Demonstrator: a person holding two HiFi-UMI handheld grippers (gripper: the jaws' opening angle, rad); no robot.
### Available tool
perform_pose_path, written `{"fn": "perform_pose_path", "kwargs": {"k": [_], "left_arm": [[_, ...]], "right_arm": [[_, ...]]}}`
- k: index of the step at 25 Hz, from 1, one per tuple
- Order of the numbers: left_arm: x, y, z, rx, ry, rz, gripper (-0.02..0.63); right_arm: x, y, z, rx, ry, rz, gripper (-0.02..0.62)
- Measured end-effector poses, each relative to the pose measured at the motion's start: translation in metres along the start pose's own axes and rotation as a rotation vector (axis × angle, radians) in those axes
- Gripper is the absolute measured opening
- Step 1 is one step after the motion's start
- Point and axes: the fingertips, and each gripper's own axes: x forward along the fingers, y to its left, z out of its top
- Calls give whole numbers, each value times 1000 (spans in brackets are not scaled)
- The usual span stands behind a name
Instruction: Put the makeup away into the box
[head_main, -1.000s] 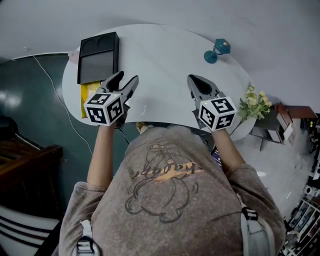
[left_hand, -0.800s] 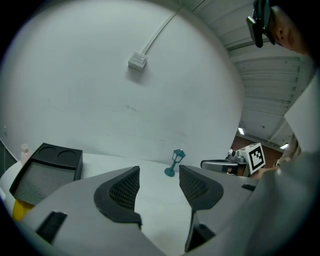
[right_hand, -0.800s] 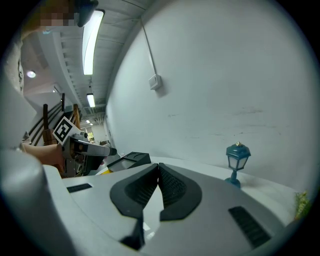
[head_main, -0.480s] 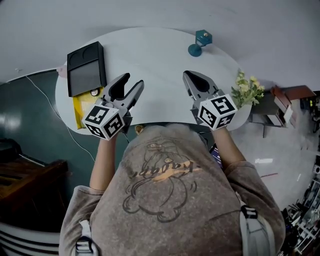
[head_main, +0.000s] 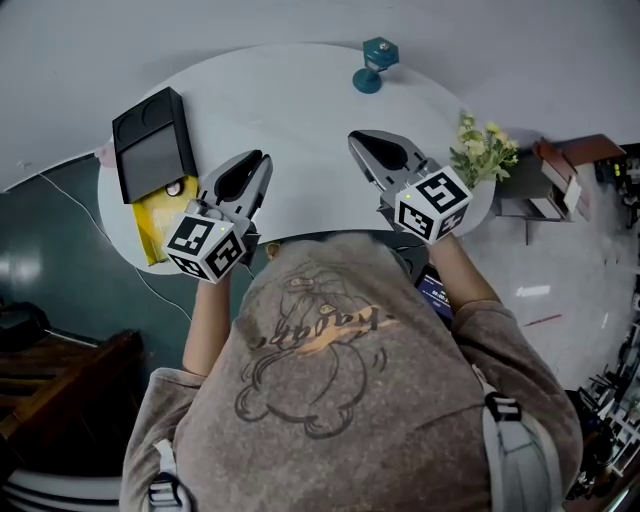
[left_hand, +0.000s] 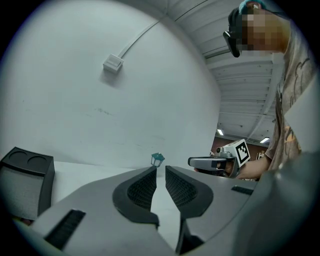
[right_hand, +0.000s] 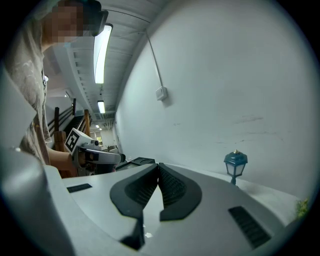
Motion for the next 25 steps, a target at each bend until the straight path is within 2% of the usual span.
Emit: {"fn": "perform_pose_path", "kwargs": {"k": [4,8,17,25], "left_arm": [[3,0,-9,25,24,11,40],[5,10,-19,15,38,45,23],[7,31,-16,10,7,105,21],[7,41,-12,-2,4,128,21]], "right_arm": [[3,-2,-4,-11,20,-2,3],[10,-4,-7,-12,23,-23,3],[32,5,-14,-69,43,-2,2],[41,8,-18,-67,57,28,0]]}}
